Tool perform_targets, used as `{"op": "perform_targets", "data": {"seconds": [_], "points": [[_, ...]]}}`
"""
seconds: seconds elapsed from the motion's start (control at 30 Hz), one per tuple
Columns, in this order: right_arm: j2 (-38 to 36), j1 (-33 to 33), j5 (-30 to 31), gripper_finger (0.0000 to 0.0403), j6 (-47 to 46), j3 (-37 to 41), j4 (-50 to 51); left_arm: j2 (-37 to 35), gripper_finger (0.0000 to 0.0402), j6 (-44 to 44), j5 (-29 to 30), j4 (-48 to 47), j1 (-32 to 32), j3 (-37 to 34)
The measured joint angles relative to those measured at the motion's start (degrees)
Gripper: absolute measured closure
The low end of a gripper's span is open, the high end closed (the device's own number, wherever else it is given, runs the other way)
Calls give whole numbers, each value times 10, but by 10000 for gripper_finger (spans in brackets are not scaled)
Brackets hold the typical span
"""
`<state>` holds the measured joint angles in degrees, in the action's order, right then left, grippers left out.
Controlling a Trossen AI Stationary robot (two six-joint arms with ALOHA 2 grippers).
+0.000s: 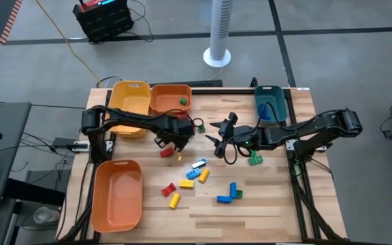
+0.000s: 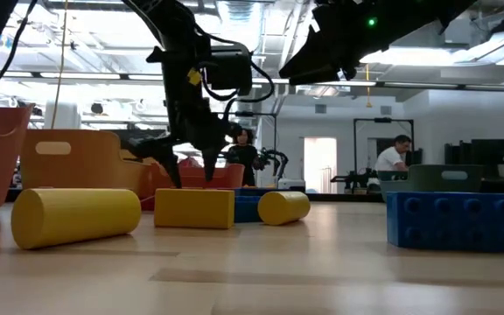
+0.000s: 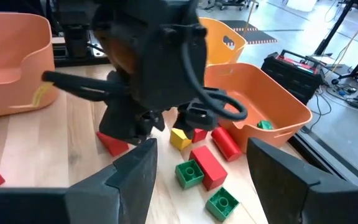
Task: Sort blocks
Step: Put the yellow wooden block into the yellow bin
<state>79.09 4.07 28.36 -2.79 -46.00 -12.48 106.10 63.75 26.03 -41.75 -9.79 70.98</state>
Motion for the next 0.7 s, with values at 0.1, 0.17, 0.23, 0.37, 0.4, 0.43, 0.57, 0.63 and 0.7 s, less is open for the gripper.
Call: {"op": "perform_targets", "data": {"seconds": [0.1,0.17,0.23,0.37,0.4,0.43,0.57,0.63,0.7], "points": [[0,1,0,143,0,0,0,0,134,13,-27,-7,-11,0],[0,1,0,143,1,0,0,0,134,23,-30,-5,-14,0],[0,1,0,143,3,0,0,0,134,42,-33,-5,-16,0],[0,1,0,143,3,0,-2,6,146,86,-51,-6,-25,0],[0,1,0,143,3,0,-2,9,151,97,-50,-7,-28,0],[0,3,0,143,3,0,-2,13,155,104,-47,-10,-31,0],[0,5,0,143,4,0,-5,28,167,121,-25,13,-31,-1],[0,4,0,143,5,0,-5,28,171,121,-20,21,-30,-1],[0,4,0,143,5,0,-4,27,177,123,-20,22,-30,0]]}}
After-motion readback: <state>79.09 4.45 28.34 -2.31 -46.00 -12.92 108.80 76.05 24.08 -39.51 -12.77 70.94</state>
